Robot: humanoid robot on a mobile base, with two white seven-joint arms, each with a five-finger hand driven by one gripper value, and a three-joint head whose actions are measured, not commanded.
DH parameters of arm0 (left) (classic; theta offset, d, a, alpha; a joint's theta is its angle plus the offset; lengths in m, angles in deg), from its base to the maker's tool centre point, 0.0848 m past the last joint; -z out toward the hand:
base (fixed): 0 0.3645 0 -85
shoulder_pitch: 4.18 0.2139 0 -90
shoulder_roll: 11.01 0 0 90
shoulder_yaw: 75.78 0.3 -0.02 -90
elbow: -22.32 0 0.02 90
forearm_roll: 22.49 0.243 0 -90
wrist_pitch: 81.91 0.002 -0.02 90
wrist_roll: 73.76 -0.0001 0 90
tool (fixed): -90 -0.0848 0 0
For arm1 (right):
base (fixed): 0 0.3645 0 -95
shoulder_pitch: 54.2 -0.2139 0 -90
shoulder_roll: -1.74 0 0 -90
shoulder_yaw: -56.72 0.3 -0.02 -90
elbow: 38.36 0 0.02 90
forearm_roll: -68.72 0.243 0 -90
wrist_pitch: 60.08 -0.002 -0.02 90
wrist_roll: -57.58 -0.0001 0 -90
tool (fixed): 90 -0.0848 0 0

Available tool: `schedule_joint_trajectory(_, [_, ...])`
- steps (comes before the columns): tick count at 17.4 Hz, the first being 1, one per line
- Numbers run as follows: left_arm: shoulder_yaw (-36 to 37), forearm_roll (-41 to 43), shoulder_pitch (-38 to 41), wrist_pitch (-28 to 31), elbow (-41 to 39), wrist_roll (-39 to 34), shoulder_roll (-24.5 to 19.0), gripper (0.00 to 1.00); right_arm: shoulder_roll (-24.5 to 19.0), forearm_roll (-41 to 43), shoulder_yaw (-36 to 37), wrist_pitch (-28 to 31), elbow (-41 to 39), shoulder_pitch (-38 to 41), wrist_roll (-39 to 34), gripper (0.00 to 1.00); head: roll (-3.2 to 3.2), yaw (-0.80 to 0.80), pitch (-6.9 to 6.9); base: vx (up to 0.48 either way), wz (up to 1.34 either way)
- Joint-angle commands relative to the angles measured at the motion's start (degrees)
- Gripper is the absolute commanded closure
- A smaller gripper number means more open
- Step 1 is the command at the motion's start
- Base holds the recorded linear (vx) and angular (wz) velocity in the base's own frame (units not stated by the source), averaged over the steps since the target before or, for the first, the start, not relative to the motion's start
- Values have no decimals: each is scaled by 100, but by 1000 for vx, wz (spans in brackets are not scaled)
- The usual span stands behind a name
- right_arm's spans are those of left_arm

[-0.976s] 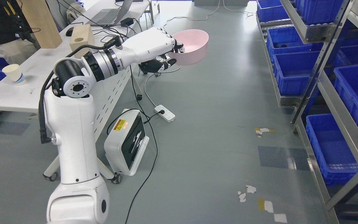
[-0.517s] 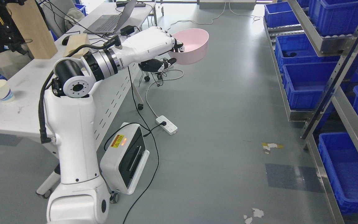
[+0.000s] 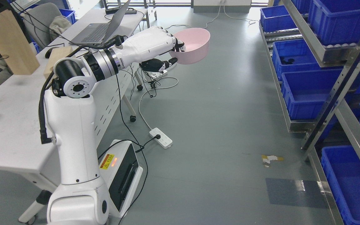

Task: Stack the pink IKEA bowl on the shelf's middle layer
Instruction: 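Hold the pink bowl raised in the left hand while turning toward the shelf, then move the held bowl over the pink bowl on the middle-shelf tray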

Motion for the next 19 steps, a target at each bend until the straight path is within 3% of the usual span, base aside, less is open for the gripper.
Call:
schedule_joint_trajectory(1, [39, -26, -55, 0, 8, -42, -100, 98, 100, 0, 0, 0, -100, 126, 2, 0, 0, 0, 0, 200, -324])
schedule_joint_trajectory(9, [495, -325, -99, 0, 61, -51, -100, 98, 100, 0, 0, 0, -100, 126, 2, 0, 0, 0, 0, 90, -1062])
schedule_joint_trajectory(15, [461, -421, -520, 0, 70, -60, -100, 98, 100, 0, 0, 0, -100, 126, 2, 0, 0, 0, 0, -3, -1473])
schedule_joint_trajectory(19, [110, -54, -941, 0, 481, -7, -100, 98, 100, 0, 0, 0, -100, 126, 2, 0, 0, 0, 0, 36, -1230])
